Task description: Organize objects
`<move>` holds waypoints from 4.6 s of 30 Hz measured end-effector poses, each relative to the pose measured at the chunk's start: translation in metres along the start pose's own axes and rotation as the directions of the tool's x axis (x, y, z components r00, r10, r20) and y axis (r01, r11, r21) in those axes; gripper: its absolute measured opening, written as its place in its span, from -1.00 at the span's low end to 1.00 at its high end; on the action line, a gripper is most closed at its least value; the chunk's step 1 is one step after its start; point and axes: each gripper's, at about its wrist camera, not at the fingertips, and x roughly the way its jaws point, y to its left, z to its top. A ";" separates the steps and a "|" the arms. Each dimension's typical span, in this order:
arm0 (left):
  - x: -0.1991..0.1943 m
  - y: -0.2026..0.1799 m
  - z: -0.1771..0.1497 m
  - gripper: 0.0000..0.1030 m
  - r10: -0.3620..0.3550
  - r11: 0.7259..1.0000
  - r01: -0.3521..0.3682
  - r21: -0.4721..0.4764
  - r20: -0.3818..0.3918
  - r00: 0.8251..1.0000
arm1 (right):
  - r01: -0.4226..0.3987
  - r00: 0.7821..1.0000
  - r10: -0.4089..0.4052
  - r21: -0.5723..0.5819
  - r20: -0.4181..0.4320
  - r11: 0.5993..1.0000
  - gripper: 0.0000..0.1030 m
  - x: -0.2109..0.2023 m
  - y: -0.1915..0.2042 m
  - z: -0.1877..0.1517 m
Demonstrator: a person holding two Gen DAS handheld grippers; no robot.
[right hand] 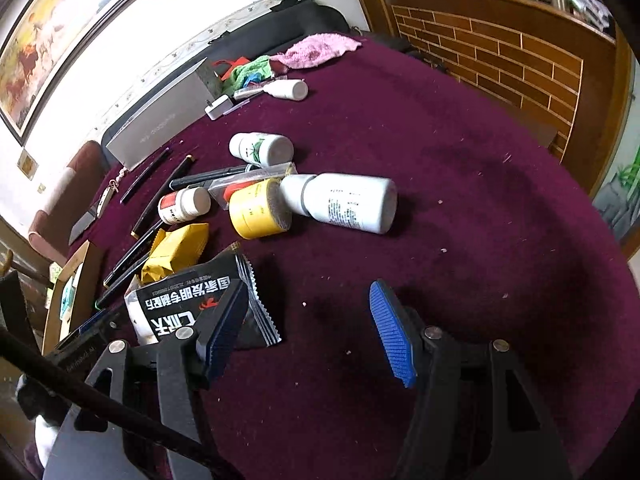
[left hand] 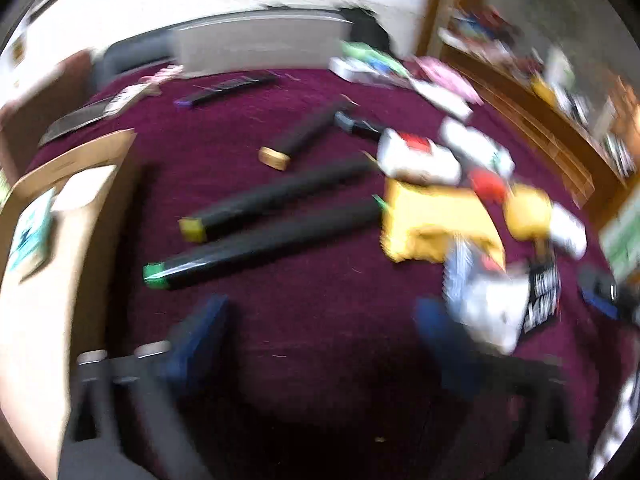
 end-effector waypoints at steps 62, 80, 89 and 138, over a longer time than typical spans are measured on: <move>0.002 -0.006 0.003 0.97 0.027 1.000 -0.027 0.017 -0.006 1.000 | -0.126 0.992 0.126 0.083 0.012 0.989 0.49 0.008 -0.011 -0.001; 0.001 -0.002 0.007 0.97 0.022 0.999 -0.024 -0.032 -0.084 0.996 | -0.151 0.989 0.149 0.118 0.023 0.982 0.49 0.007 -0.016 -0.002; 0.000 -0.010 0.003 0.98 0.082 0.995 -0.085 -0.045 -0.059 0.995 | -0.108 0.994 0.106 0.094 0.025 0.990 0.49 0.007 -0.010 -0.002; 0.004 -0.001 0.041 -0.35 -0.026 0.870 0.081 0.485 -0.120 0.992 | -0.211 0.978 0.206 0.175 0.046 0.962 0.54 0.006 -0.026 -0.003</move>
